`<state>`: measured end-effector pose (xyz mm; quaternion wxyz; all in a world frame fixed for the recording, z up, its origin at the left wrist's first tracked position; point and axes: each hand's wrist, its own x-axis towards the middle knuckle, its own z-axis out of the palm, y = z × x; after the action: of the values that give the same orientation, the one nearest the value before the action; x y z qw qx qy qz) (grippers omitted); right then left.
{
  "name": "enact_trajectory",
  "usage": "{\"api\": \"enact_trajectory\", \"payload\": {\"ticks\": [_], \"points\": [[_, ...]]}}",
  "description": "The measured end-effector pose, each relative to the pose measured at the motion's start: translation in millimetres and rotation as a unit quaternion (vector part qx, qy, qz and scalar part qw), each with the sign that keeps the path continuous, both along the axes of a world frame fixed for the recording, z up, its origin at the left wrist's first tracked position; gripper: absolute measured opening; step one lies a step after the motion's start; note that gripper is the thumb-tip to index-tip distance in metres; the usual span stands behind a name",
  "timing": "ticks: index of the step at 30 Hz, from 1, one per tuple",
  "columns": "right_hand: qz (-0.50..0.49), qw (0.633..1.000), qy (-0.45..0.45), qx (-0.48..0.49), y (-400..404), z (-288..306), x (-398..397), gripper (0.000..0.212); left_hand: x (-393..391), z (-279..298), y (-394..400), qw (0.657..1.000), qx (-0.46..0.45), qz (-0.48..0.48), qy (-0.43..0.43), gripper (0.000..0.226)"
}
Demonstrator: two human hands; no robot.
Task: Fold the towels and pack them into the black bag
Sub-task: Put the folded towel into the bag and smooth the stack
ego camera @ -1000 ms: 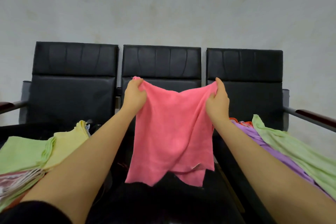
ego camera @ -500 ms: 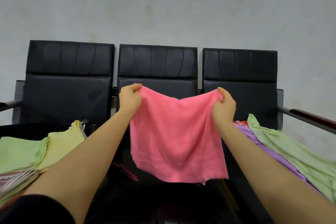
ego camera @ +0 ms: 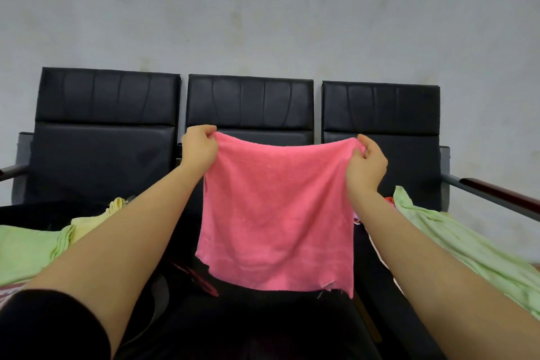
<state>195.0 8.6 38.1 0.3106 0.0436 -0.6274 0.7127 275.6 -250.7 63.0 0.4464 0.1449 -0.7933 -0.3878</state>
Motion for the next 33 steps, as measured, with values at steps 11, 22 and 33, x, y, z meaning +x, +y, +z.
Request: {"api": "enact_trajectory", "payload": {"ticks": [11,22,33], "points": [[-0.023,0.999,-0.038,-0.006,-1,4,-1,0.032,-4,11,-10,0.999,0.015,0.030,-0.037,0.042],[-0.024,0.999,-0.026,0.020,-1,-1,-5,0.041,-3,3,-15,0.990,-0.108,0.022,-0.092,0.028],[-0.135,0.959,-0.004,0.249,4,10,-5,0.038,-3,12,-27,0.984,-0.138,0.098,-0.046,0.026]]}}
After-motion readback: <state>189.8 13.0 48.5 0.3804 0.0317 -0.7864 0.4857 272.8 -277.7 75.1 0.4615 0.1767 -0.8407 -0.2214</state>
